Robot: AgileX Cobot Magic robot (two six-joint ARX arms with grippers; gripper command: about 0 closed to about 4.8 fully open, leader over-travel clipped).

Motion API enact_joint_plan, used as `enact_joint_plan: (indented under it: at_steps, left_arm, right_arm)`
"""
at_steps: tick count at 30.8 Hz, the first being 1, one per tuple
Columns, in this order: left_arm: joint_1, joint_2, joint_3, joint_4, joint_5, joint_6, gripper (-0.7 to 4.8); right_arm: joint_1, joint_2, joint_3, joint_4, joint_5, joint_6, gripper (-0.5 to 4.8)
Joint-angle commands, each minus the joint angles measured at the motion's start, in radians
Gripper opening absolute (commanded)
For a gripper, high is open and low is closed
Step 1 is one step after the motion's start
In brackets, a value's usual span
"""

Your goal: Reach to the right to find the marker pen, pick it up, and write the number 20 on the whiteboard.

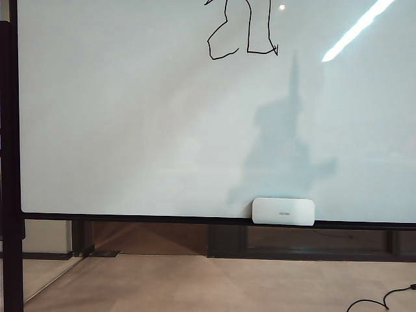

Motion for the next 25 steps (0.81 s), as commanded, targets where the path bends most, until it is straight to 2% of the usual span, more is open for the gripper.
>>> enact_joint_plan:
  at_steps: [1,6,10,15,18,20,23,25]
  left_arm:
    - [-0.001,-0.026,0.047,-0.073,-0.003,-0.014,-0.05]
    - [-0.001,-0.053,0.137,-0.255,-0.015,-0.014,-0.05]
    - [-0.001,-0.089,0.165,-0.411,-0.140,-0.020,-0.05]
    - [-0.001,-0.215,0.166,-0.560,-0.291,-0.079,-0.05]
    - [-0.001,-0.289,0.172,-0.622,-0.367,-0.083,-0.05]
    - [0.007,-0.289,0.206,-0.708,-0.422,-0.085,-0.05]
    - [0.012,-0.288,0.243,-0.778,-0.469,-0.085,-0.05]
    - [0.016,-0.290,0.276,-0.808,-0.465,-0.106,-0.05]
  right_arm:
    - [0.000,-0.118,-0.051,-0.042,0.000,0.018,-0.02]
    - [0.000,-0.278,-0.174,-0.083,-0.029,0.031,-0.02]
    - [0.000,-0.421,-0.309,-0.074,-0.030,0.031,-0.02]
    - [0.000,-0.623,-0.469,-0.051,-0.050,0.030,-0.02]
    - [0.002,-0.724,-0.536,-0.057,-0.052,0.013,-0.02]
    - [0.005,-0.775,-0.566,-0.073,-0.053,-0.010,-0.02]
    - [0.003,-0.857,-0.598,-0.142,-0.093,-0.014,-0.02]
    - [0.004,-0.904,-0.612,-0.182,-0.104,-0.014,-0.02]
